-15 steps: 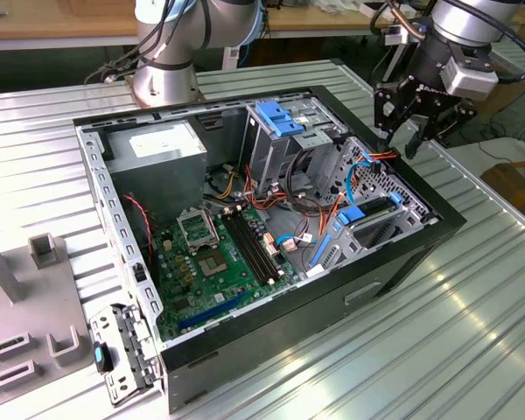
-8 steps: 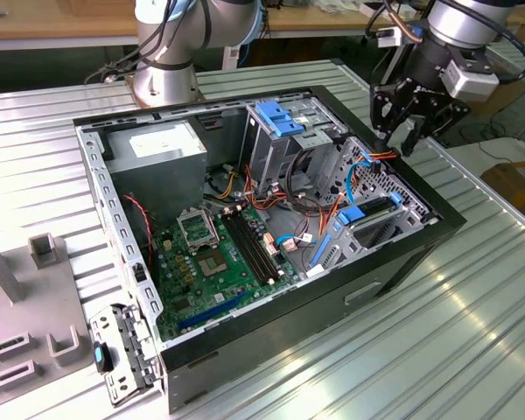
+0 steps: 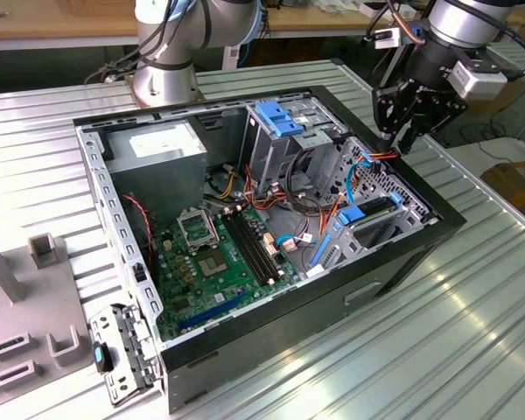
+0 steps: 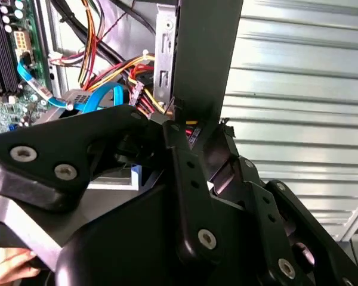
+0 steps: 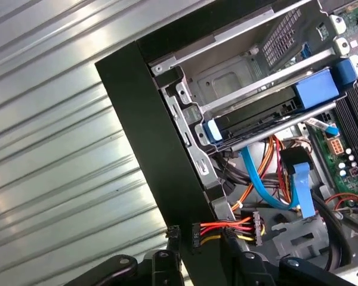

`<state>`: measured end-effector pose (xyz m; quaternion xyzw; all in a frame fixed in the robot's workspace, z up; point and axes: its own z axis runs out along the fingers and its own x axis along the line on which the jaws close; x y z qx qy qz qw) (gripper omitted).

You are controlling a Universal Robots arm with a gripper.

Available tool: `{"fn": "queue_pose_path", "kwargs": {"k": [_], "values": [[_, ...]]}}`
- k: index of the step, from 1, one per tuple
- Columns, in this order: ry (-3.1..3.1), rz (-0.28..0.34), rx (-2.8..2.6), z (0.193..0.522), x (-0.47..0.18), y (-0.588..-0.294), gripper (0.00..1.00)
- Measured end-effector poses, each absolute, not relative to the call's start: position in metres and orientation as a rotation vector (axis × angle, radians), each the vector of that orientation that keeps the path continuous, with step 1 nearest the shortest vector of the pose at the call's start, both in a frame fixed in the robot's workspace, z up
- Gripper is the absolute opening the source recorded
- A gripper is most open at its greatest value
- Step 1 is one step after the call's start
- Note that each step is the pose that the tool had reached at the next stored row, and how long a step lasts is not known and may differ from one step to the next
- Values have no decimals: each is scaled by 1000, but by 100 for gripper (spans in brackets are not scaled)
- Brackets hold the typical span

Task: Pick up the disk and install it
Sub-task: 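Insert the first disk wire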

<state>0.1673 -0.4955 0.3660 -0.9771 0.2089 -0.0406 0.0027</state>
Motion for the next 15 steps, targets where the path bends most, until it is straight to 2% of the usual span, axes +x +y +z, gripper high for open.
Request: {"fn": "queue_pose_path", "kwargs": {"k": [2,10,11,13,15], "values": [[659,-154,-3114,366,167,-494,40],[662,-167,-3133,366,166,-487,40],[662,-172,-3136,366,166,-487,38],[662,-179,-3138,366,165,-487,24],[663,-184,-3141,366,165,-487,24]]}}
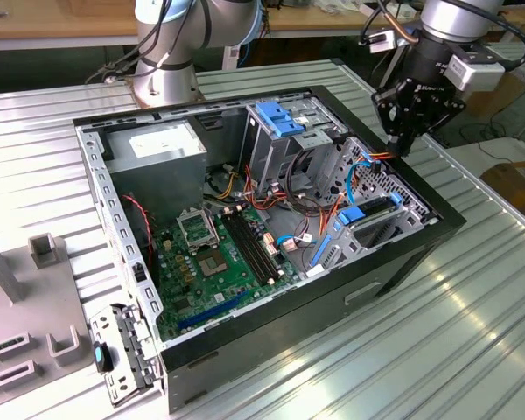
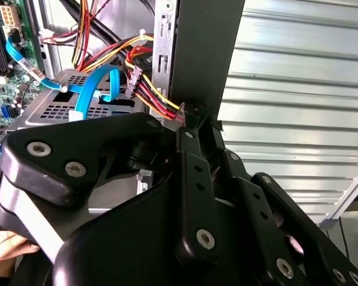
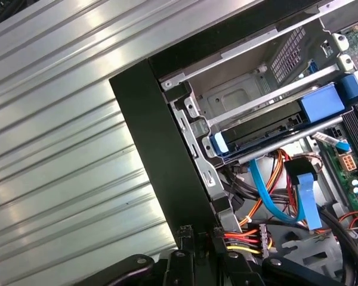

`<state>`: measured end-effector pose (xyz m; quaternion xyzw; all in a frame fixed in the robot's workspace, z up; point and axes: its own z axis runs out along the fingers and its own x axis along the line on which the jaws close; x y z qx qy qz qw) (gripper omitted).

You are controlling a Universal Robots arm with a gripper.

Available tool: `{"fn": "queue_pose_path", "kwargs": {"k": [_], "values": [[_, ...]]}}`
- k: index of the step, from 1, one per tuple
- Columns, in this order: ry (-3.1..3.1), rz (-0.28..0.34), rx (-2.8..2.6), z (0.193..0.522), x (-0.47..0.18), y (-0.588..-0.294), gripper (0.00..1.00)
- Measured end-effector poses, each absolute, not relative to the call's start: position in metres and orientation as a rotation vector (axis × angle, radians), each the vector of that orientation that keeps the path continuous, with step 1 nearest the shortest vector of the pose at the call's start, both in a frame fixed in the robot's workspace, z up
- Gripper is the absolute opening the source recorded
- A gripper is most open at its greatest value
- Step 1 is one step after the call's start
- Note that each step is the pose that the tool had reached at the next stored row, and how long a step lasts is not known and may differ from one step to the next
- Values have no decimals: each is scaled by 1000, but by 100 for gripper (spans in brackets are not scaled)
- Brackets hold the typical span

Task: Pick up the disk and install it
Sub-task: 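Insert the first disk wire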

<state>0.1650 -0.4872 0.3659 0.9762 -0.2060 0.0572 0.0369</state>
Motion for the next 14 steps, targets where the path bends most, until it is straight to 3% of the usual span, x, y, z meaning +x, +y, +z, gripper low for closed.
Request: {"fn": "queue_pose_path", "kwargs": {"k": [14], "values": [[-593,238,2920,364,160,-472,24]]}}
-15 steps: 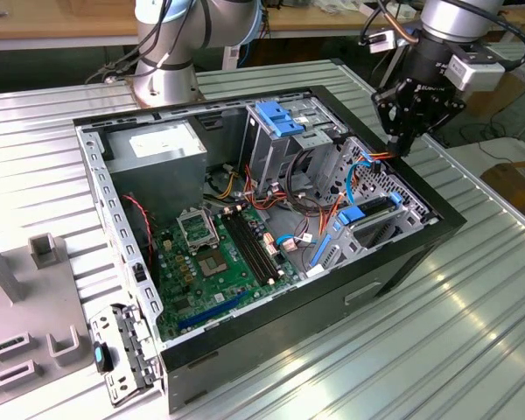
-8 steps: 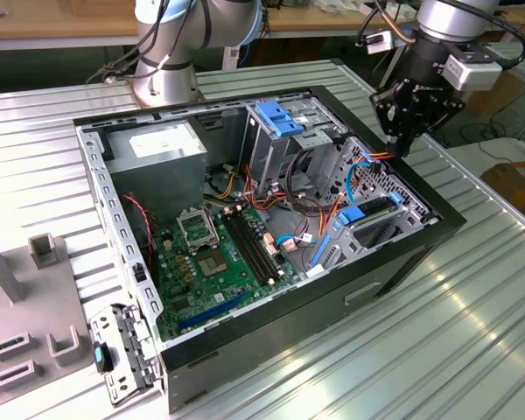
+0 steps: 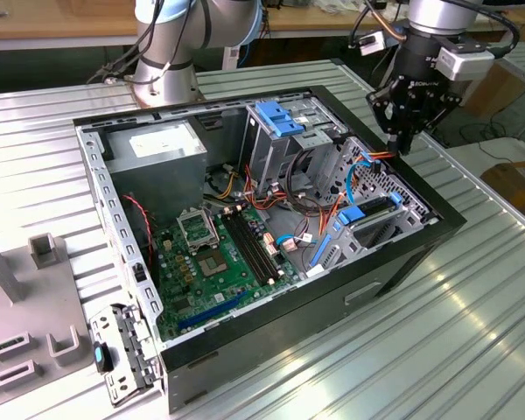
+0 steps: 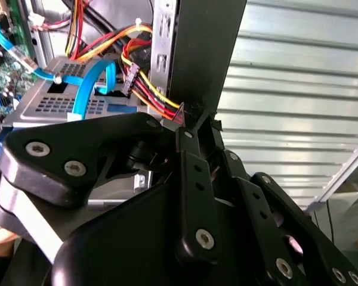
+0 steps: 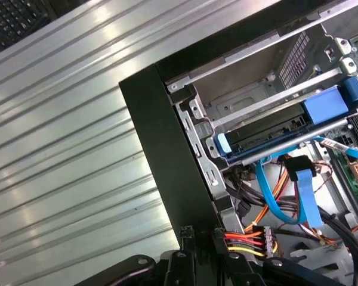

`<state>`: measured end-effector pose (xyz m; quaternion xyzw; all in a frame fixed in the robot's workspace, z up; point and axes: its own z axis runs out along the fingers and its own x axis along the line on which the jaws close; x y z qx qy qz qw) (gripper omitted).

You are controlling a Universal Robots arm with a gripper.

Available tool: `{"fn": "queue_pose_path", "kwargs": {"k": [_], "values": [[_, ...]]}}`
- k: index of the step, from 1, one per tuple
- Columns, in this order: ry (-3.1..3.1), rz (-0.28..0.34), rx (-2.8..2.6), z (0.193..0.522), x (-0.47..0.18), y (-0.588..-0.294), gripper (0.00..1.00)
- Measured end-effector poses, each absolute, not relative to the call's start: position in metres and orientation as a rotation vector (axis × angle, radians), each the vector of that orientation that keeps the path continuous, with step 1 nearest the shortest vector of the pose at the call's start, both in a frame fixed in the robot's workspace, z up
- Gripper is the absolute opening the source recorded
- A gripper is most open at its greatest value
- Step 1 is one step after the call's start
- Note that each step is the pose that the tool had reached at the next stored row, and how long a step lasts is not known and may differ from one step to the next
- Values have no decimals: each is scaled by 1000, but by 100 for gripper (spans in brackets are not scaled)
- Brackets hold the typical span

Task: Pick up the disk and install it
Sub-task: 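Insert the first disk wire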

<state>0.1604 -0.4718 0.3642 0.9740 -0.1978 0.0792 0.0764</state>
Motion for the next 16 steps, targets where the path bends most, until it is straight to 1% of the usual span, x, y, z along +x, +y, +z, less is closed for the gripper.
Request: {"fn": "queue_pose_path", "kwargs": {"k": [16], "values": [[-589,242,2911,363,160,-467,24]]}}
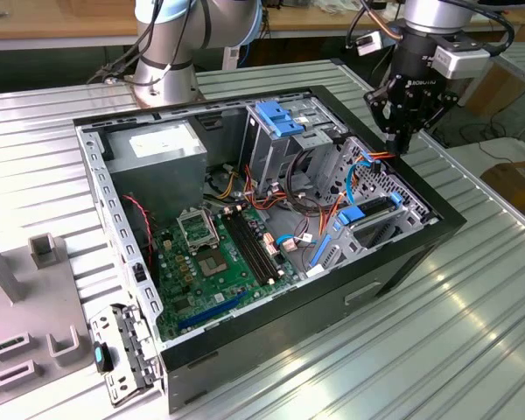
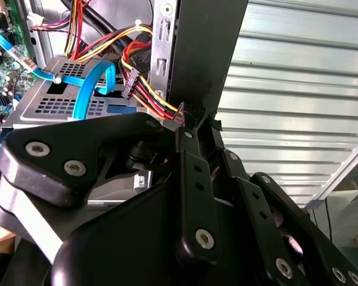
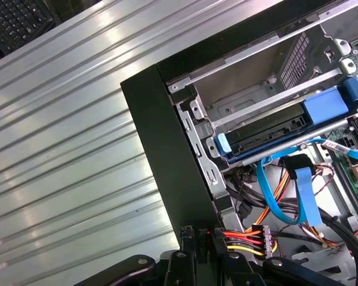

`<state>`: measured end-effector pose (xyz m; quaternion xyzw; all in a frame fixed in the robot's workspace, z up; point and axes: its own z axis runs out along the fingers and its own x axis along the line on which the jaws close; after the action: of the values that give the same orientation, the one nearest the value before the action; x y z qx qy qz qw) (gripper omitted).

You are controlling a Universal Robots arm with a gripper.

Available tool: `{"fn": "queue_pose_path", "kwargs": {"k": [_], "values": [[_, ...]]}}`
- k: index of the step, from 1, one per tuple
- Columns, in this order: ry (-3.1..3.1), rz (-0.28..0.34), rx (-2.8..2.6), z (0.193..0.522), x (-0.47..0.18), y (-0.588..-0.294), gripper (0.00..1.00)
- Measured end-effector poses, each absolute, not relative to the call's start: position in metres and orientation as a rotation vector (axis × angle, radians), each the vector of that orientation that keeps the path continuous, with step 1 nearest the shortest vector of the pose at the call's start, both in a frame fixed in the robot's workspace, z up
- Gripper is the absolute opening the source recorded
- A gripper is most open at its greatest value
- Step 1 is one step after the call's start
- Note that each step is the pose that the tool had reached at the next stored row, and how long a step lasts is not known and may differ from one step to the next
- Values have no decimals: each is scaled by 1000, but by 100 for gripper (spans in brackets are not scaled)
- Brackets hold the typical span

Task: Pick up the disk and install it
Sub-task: 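Insert the first disk wire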

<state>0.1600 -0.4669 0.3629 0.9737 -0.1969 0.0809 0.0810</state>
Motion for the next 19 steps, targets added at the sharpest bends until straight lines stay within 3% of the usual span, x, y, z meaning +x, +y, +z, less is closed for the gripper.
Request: {"fn": "queue_pose_path", "kwargs": {"k": [2,3,19], "values": [[-589,242,2911,363,160,-467,23],[-589,242,2911,363,160,-467,16],[-912,215,2793,366,160,-467,16]]}}
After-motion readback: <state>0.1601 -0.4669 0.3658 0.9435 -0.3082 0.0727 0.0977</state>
